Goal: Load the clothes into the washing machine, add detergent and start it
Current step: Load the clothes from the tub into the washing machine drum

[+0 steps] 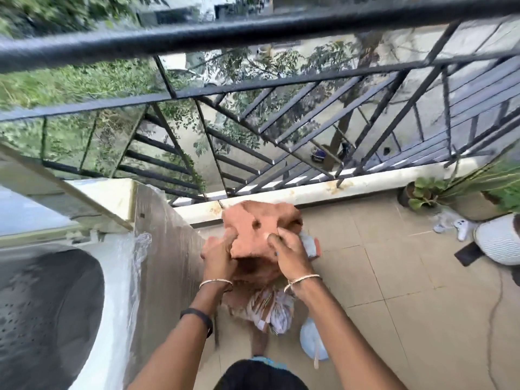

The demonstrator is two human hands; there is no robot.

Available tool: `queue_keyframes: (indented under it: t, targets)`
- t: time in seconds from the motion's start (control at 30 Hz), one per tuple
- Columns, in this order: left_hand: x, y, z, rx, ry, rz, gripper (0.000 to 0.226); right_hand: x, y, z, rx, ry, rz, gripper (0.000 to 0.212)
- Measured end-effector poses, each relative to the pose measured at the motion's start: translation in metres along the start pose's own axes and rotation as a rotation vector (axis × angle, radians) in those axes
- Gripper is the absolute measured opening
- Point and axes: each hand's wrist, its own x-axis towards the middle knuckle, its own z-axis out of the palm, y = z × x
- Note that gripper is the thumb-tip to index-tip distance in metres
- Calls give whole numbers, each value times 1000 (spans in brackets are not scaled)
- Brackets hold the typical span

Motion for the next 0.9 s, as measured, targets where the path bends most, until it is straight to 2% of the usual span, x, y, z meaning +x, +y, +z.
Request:
queue_keyframes:
  t: [0.1, 0.17, 0.27, 0.33, 0.43, 0.57, 0.67, 0.73, 0.8, 0.83, 0.9]
  targets:
    - [-30, 28, -36, -55, 30, 37, 46, -42, -27, -18, 54, 28, -129, 40]
    - [-62, 66, -71, -106, 155, 80, 49, -70, -39, -30, 53, 73, -189, 37]
    - [-105, 101, -113, -223, 305, 195, 50, -106, -44, -47, 49, 138, -225, 15]
    - [-128, 120, -141, -286, 364, 252, 52, -121, -39, -57, 15, 157, -218, 18]
    - [-170, 140, -185, -334, 448, 369, 47, -146, -28, -66, -137, 109, -223, 47]
    - [-234, 158, -243, -406, 547, 519, 37, -170, -17, -55, -477, 11, -294, 108]
    - [-278, 165, -277, -513, 563, 602, 33, -183, -18, -32, -619, -31, -294, 148]
    - [-304, 164, -295, -565, 580, 650, 33, -192, -21, -14, -649, -16, -278, 160]
    - [-329, 162, -311, -626, 593, 681, 34, -207, -33, 5, -608, -4, -276, 156]
    - [-341, 159, -319, -652, 605, 691, 32, -219, -46, 16, -545, -30, -291, 147]
    - [-360, 150, -333, -658, 628, 704, 28, -234, -61, 37, -462, -153, -246, 102]
